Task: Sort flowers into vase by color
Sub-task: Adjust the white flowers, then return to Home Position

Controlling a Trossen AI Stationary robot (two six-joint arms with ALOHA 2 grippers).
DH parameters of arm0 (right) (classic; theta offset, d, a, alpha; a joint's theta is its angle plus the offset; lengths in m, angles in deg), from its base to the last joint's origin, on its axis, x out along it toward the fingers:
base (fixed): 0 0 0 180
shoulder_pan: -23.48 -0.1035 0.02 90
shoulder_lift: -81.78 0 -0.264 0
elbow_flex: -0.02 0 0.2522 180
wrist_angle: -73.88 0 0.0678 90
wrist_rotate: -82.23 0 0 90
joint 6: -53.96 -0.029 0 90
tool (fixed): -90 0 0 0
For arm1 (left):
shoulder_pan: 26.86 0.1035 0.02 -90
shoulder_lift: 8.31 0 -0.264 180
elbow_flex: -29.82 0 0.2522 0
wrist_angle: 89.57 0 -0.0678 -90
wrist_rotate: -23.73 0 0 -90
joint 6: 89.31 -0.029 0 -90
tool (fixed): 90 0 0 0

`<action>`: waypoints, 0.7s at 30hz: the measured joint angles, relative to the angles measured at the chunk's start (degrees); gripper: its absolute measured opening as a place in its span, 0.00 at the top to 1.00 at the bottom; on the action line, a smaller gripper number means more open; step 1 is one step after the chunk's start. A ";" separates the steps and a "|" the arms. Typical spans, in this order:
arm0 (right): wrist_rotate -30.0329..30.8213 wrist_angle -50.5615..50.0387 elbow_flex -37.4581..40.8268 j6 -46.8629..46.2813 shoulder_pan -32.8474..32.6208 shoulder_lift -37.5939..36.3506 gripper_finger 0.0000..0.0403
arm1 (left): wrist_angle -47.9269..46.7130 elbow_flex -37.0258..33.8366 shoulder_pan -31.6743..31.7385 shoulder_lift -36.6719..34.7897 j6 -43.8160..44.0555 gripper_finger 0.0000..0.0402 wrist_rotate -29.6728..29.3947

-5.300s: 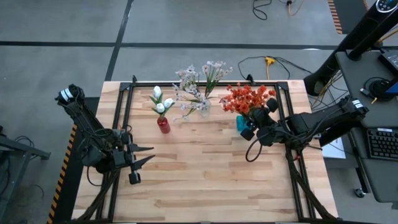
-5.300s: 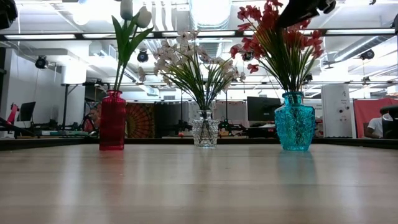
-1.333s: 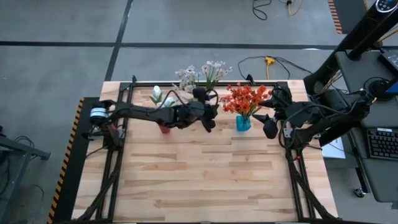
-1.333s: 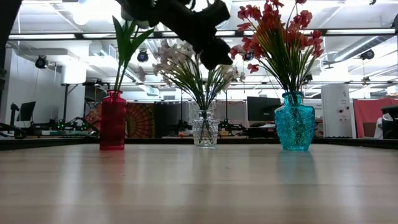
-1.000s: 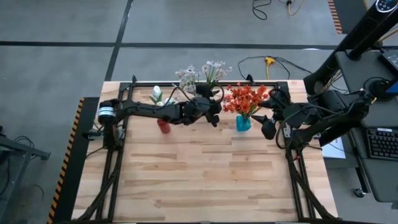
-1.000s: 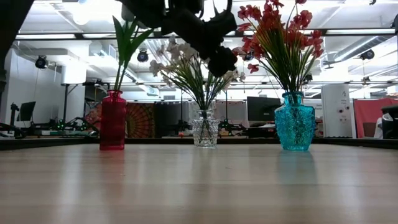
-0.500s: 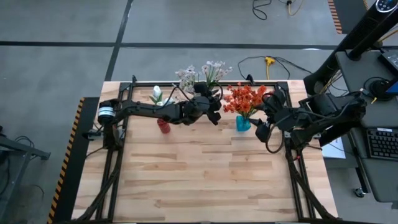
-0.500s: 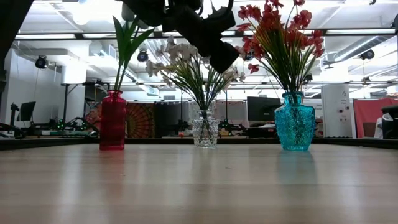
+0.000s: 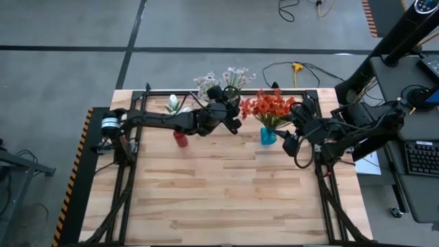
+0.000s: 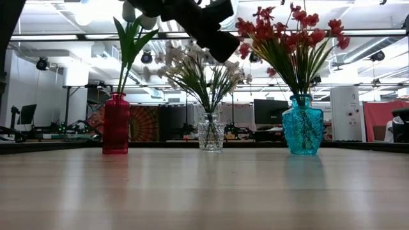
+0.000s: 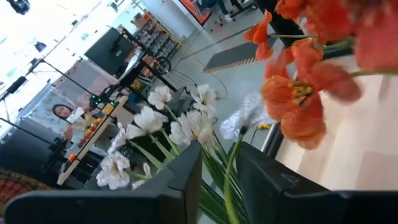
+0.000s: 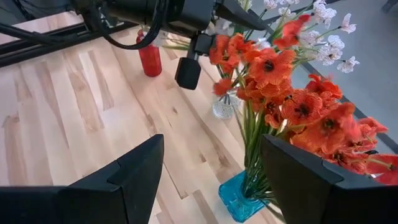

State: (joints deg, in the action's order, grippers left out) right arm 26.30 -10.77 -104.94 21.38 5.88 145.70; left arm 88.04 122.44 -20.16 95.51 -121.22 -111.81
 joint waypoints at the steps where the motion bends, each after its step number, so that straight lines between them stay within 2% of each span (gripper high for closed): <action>1: 0.00 0.00 0.00 0.00 -0.01 0.00 0.36 | -0.74 -0.10 0.00 -0.18 0.36 0.79 0.02; 10: 0.02 -0.10 -0.02 -0.02 0.00 0.00 0.36 | -4.92 -0.21 -0.12 -1.80 4.16 0.69 0.03; 17: 0.01 -0.53 -0.02 -0.61 -0.01 -0.02 0.36 | -10.53 -0.32 -0.52 -7.39 5.67 0.61 -0.37; 21: 0.00 -0.58 -0.02 -0.59 -0.01 -0.02 0.36 | -15.53 -0.61 -0.79 -10.06 5.69 0.57 3.89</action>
State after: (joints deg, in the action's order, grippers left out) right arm 26.30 -11.35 -104.96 20.79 5.87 145.68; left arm 72.51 121.84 -20.95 85.46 -115.53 -107.92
